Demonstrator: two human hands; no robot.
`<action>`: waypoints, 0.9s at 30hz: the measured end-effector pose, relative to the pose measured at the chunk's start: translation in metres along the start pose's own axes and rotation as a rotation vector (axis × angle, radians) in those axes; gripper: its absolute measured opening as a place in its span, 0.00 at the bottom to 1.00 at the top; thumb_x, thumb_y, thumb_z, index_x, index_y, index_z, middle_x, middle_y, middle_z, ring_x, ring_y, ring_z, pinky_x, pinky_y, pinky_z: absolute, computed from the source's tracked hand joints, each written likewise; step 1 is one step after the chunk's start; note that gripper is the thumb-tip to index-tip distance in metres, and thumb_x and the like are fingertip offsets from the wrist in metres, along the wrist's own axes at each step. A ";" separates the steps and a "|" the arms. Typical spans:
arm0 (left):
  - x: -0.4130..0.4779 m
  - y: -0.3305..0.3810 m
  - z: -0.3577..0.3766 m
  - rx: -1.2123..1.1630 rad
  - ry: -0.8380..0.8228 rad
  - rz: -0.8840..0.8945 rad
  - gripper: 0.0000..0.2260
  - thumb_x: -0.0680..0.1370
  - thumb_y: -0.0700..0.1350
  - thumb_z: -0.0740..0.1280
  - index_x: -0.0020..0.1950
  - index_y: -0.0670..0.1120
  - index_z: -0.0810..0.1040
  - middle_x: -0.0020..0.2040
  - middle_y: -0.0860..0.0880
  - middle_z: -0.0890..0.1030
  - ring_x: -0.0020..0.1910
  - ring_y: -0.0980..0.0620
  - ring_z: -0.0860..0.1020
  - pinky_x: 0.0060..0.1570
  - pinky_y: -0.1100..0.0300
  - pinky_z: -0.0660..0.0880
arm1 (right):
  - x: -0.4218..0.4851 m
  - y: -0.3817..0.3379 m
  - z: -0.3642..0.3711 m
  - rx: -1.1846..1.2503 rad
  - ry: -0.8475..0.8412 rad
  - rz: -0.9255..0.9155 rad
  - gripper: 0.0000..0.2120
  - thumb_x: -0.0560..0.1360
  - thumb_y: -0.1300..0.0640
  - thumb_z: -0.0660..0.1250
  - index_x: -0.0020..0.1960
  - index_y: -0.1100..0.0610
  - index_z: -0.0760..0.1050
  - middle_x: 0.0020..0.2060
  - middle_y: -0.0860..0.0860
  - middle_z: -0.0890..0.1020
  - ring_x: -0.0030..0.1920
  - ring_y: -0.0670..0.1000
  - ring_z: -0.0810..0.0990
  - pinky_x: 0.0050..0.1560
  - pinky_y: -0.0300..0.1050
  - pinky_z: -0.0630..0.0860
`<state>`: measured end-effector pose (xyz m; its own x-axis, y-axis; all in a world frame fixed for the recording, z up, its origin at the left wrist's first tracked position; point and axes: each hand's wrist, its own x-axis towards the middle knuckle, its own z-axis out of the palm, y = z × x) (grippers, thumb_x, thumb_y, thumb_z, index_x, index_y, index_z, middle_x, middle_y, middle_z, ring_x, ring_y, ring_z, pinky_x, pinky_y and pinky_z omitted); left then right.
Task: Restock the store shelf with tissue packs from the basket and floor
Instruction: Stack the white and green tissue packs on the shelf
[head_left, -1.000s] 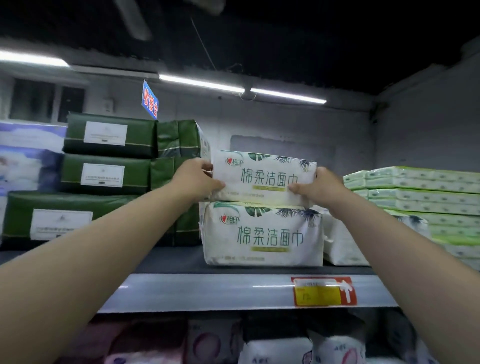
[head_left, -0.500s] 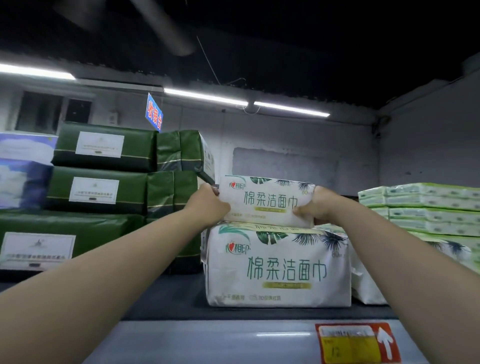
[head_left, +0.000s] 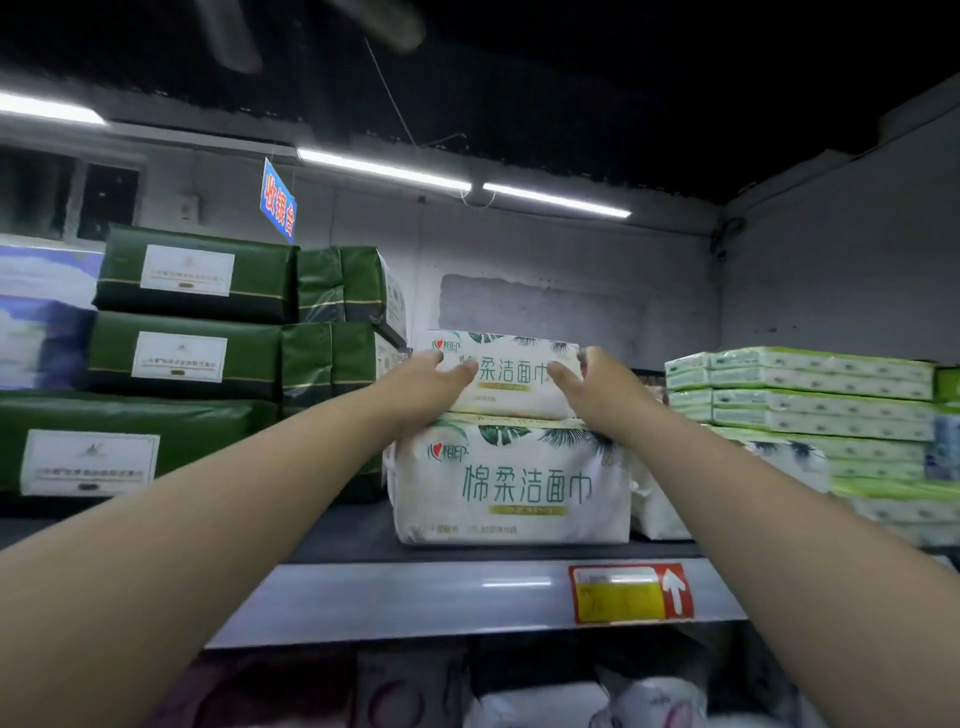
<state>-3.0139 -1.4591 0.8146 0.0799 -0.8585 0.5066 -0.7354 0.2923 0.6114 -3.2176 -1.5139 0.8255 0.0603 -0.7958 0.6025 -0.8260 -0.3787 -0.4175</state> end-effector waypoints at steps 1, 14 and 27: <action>-0.009 0.008 0.005 0.073 0.001 0.042 0.31 0.80 0.62 0.55 0.79 0.48 0.55 0.77 0.47 0.61 0.74 0.46 0.64 0.71 0.51 0.62 | -0.012 0.001 -0.003 -0.034 0.008 -0.047 0.33 0.80 0.38 0.56 0.76 0.58 0.57 0.72 0.56 0.68 0.70 0.57 0.69 0.63 0.49 0.68; -0.142 0.079 0.103 0.676 -0.278 0.426 0.36 0.79 0.65 0.50 0.79 0.49 0.38 0.79 0.50 0.37 0.78 0.52 0.40 0.74 0.45 0.37 | -0.192 0.109 -0.077 -0.633 -0.144 -0.139 0.39 0.79 0.34 0.50 0.80 0.53 0.41 0.79 0.54 0.44 0.79 0.53 0.41 0.77 0.55 0.46; -0.248 0.149 0.335 0.552 -0.654 0.760 0.39 0.77 0.68 0.51 0.79 0.50 0.36 0.79 0.49 0.35 0.78 0.50 0.38 0.73 0.43 0.38 | -0.389 0.286 -0.129 -0.674 -0.358 0.370 0.40 0.77 0.30 0.47 0.79 0.49 0.36 0.78 0.51 0.36 0.77 0.53 0.34 0.76 0.56 0.41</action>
<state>-3.3687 -1.3439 0.5769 -0.7581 -0.6411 0.1191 -0.6521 0.7432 -0.1500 -3.5490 -1.2520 0.5598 -0.1995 -0.9576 0.2080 -0.9780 0.2077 0.0180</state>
